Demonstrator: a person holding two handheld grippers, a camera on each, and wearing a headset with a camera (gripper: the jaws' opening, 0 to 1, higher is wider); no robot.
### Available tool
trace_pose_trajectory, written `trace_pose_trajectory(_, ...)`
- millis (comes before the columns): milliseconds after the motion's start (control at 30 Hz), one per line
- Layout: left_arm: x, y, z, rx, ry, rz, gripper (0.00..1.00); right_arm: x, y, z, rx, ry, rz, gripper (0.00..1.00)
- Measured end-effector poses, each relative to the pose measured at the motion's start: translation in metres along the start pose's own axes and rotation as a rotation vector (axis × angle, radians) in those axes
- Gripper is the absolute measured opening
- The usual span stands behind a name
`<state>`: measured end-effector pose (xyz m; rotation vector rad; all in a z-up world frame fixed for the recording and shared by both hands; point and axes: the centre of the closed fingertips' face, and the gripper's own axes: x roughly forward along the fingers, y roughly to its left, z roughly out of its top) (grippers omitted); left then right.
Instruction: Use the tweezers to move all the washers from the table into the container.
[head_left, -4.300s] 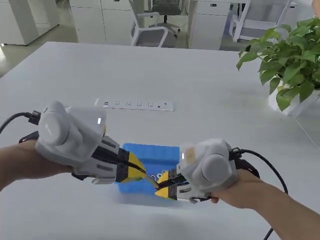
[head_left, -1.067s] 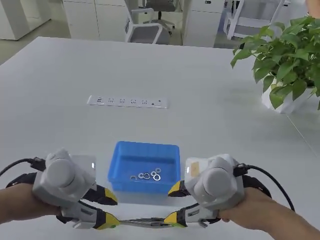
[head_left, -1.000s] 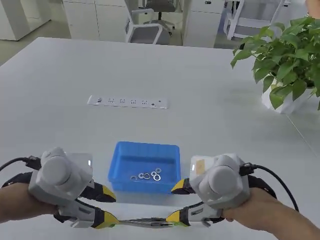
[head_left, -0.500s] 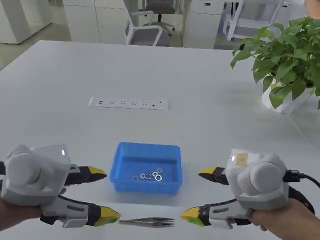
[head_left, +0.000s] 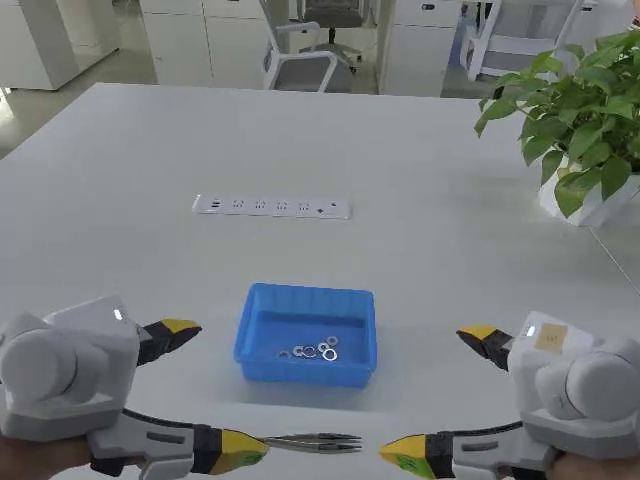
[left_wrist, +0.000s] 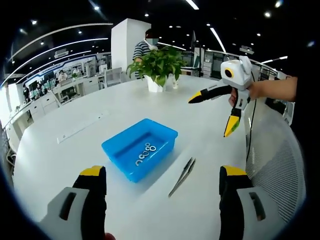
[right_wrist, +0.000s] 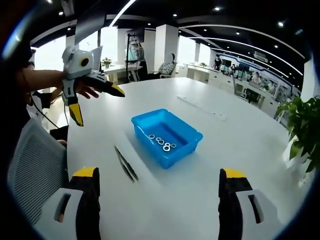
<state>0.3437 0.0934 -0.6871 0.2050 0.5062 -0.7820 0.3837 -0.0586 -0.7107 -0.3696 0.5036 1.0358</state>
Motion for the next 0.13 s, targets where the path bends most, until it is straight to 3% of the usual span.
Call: trace_pose_trajectory(133, -0.0023, 0.0052, 0.0012, -0.012, -0.001, 0.028, 0.99, -0.0011, 0.0058, -0.0055, -0.001, 0.01, 0.012, 1.0)
